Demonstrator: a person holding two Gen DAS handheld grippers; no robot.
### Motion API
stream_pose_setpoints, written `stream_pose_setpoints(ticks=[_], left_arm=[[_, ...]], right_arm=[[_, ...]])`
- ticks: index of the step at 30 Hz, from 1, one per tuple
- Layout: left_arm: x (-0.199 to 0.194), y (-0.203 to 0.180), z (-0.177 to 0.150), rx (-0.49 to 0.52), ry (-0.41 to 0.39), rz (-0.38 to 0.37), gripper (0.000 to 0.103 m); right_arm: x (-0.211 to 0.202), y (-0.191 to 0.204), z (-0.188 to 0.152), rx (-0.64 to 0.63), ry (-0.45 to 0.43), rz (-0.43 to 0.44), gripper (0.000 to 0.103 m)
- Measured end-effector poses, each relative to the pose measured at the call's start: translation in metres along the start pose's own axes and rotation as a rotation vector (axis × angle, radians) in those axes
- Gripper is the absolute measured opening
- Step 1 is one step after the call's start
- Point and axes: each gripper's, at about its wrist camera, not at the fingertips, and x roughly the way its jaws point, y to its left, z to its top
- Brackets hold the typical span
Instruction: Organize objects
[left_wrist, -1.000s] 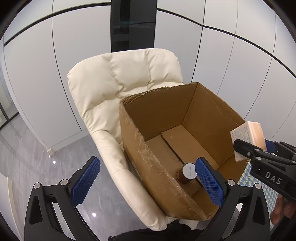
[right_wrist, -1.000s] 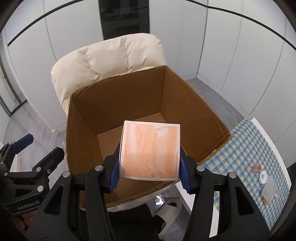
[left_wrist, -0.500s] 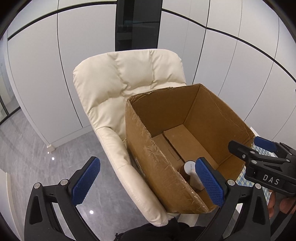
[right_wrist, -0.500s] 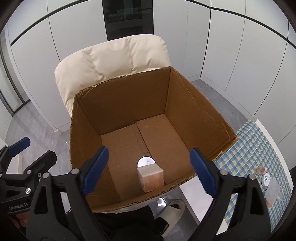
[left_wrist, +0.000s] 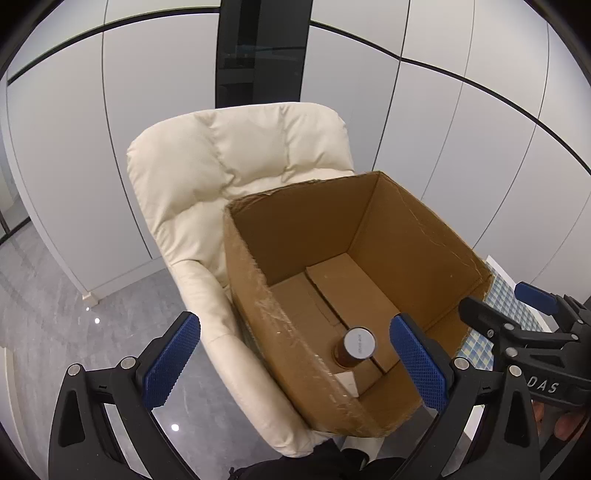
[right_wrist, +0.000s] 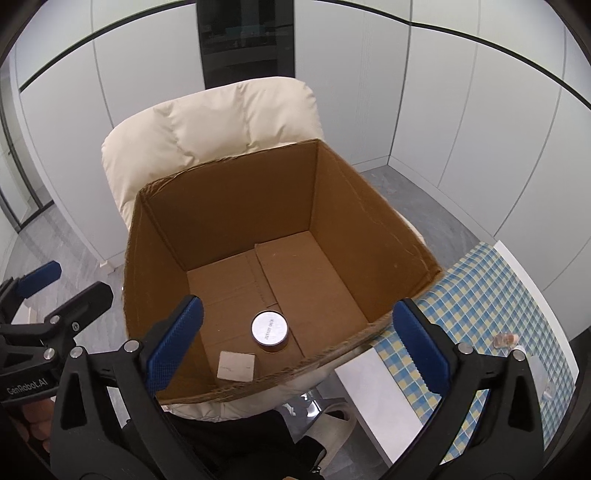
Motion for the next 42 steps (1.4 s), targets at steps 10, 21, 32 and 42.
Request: stream_pose_setpoints(ticks=[10,21,32,42], left_arm=[[0.004,-0.024,-0.002,0.018,0.015,-0.035,0.102],[0.008,-0.050,0.000,0.033,0.001,-0.053,0.102],[0.018,-0.078,0.002,0.079,-0.002,-0.059,0.102],[0.021,-0.107,-0.003,0.118,0.015,-0.081,0.102]], right_arm=[[-0.005,-0.025,-0.006,0.055,0.011,-0.030,0.103],[-0.011,-0.054,-0.019,0.101,0.037,-0.059,0.103],[-0.026,-0.078,-0.034,0.070,0.053,-0.125,0.103],[-0.042,-0.097,-0.049,0.082,0.060,-0.126,0.103]])
